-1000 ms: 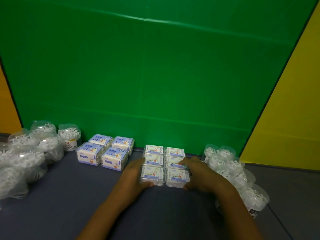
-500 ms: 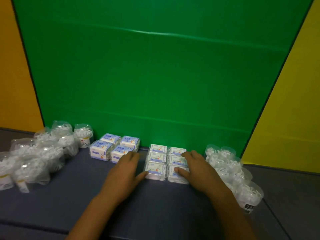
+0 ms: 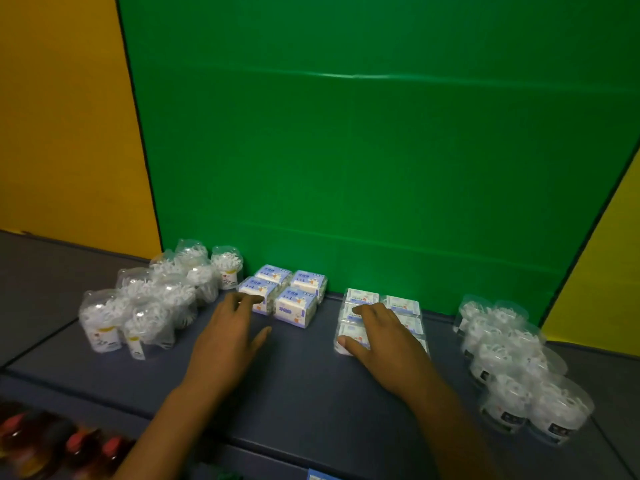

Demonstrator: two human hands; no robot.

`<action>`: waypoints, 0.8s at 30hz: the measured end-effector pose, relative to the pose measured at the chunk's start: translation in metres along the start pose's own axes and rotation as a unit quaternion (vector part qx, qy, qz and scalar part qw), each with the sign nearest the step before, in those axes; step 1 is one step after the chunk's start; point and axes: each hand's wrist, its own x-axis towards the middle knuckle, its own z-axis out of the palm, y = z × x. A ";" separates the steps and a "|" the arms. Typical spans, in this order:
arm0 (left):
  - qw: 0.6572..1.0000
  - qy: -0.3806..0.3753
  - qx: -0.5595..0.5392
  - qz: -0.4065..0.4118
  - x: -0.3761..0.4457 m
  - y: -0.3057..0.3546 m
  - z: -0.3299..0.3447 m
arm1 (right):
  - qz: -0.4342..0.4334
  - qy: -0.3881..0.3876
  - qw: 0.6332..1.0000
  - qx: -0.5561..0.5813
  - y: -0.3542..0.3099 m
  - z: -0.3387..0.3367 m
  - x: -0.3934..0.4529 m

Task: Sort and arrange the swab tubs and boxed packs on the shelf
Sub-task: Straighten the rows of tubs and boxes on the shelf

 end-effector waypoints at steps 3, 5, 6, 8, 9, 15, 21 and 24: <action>1.000 -0.008 -0.014 -0.019 0.013 -0.019 0.003 | -0.001 -0.002 1.000 0.016 -0.011 0.006 0.012; 0.999 -0.023 -0.033 -0.034 0.024 -0.033 0.008 | 0.007 -0.008 0.999 0.032 -0.018 0.011 0.024; 0.998 -0.033 -0.045 -0.041 0.029 -0.039 0.011 | 0.013 -0.012 0.999 0.040 -0.022 0.014 0.031; 0.995 -0.054 -0.065 -0.048 0.041 -0.051 0.018 | 0.026 -0.018 0.998 0.052 -0.030 0.020 0.045; 0.994 -0.064 -0.074 -0.047 0.047 -0.058 0.021 | 0.031 -0.020 0.998 0.058 -0.035 0.023 0.052; 0.986 -0.124 -0.109 -0.014 0.085 -0.083 0.047 | 0.074 -0.038 0.991 0.101 -0.047 0.045 0.089; 0.971 -0.130 -0.199 0.033 0.107 -0.093 0.069 | 0.107 -0.057 0.984 0.128 -0.042 0.060 0.112; 0.967 -0.089 -0.233 0.046 0.107 -0.091 0.076 | 0.108 -0.043 0.983 0.141 -0.035 0.066 0.115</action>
